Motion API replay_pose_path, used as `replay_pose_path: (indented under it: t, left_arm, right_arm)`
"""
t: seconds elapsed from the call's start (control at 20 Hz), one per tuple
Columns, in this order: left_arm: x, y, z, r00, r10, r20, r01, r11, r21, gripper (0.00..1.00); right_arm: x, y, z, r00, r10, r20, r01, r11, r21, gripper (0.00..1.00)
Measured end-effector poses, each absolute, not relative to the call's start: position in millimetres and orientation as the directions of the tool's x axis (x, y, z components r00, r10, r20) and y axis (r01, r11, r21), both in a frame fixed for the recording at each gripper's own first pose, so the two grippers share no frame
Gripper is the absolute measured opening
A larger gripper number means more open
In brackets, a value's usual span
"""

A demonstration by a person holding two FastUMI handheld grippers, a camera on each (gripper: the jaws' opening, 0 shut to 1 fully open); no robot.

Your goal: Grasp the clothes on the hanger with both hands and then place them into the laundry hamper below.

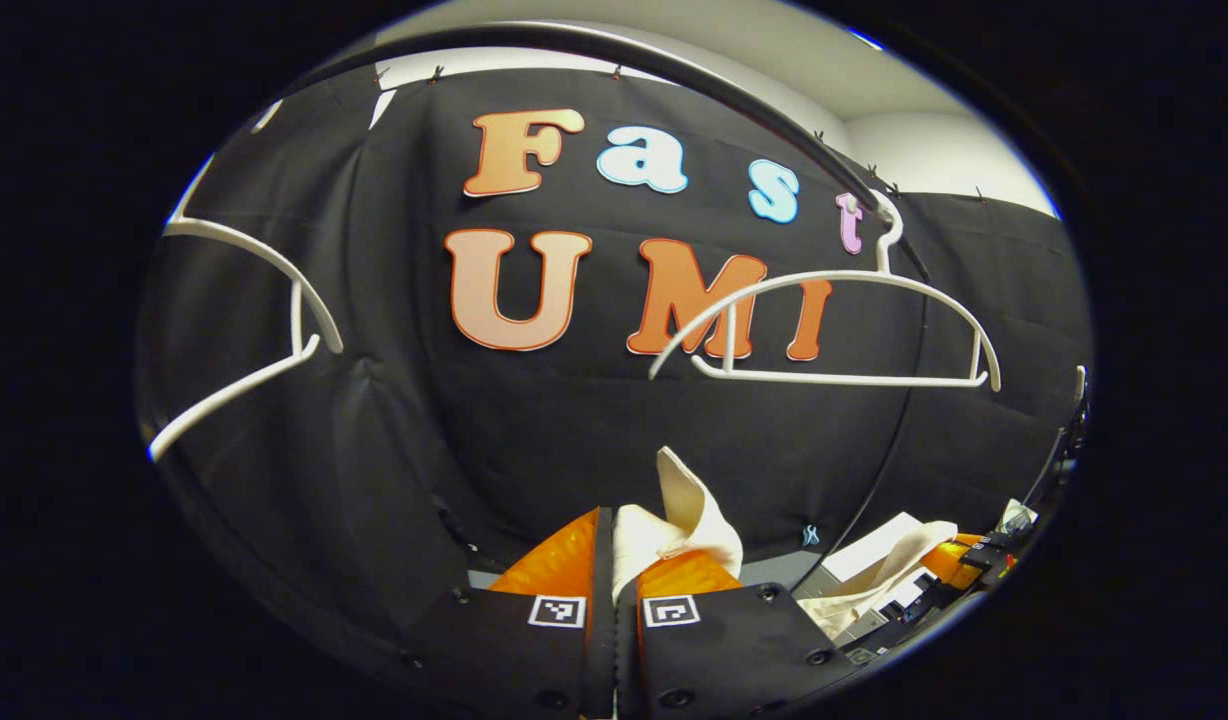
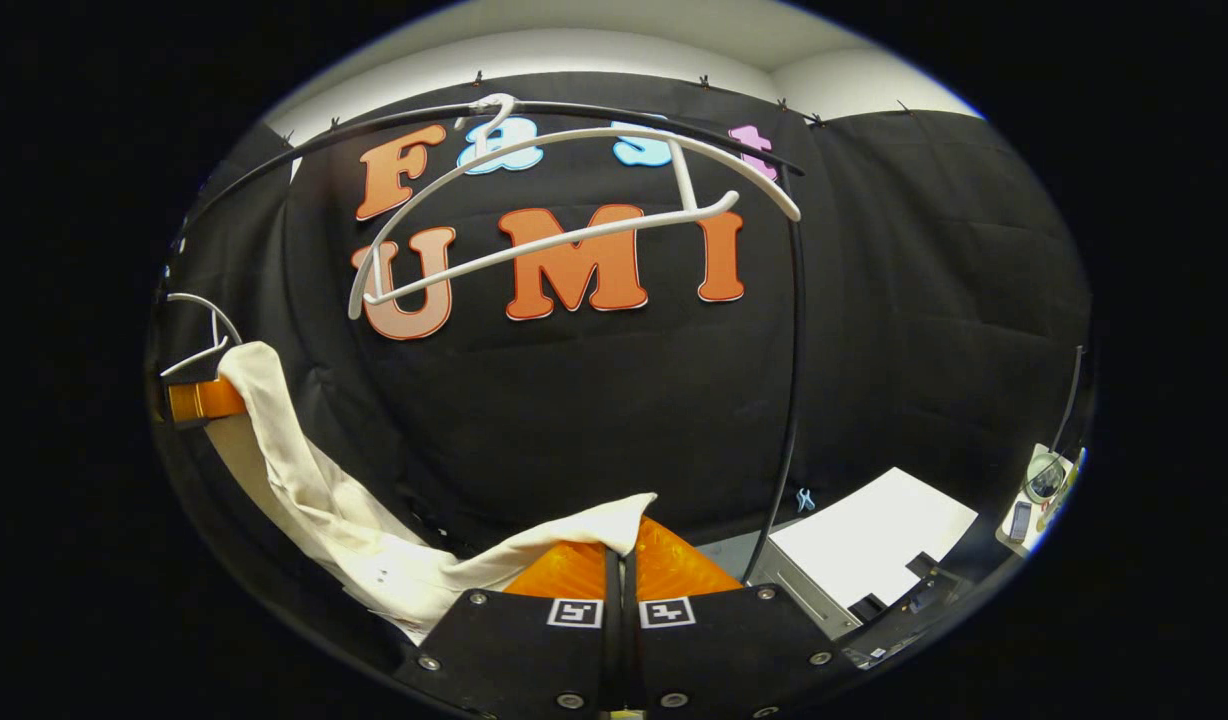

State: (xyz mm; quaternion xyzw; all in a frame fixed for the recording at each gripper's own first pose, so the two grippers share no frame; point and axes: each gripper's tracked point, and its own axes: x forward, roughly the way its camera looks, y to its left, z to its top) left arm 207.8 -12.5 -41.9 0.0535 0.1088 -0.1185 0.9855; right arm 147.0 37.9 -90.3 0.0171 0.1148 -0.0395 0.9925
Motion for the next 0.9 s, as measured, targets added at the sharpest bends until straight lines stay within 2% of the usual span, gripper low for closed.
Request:
replay_pose_path:
  t: [0.5, 0.9]
  left_arm:
    - [191.7, -79.2, -118.2, 0.857, -0.349, -0.379, 0.39, 0.92, 0.035, 0.07]
    - [183.9, -97.5, -193.7, 0.759, -0.366, -0.539, 0.427, 0.904, -0.013, 0.07]
  right_arm:
    - [146.5, 70.2, -128.3, 0.954, -0.027, -0.3, 0.028, 1.0, -0.002, 0.0]
    - [152.2, 75.8, -189.2, 0.899, -0.021, -0.438, 0.021, 1.0, -0.005, 0.0]
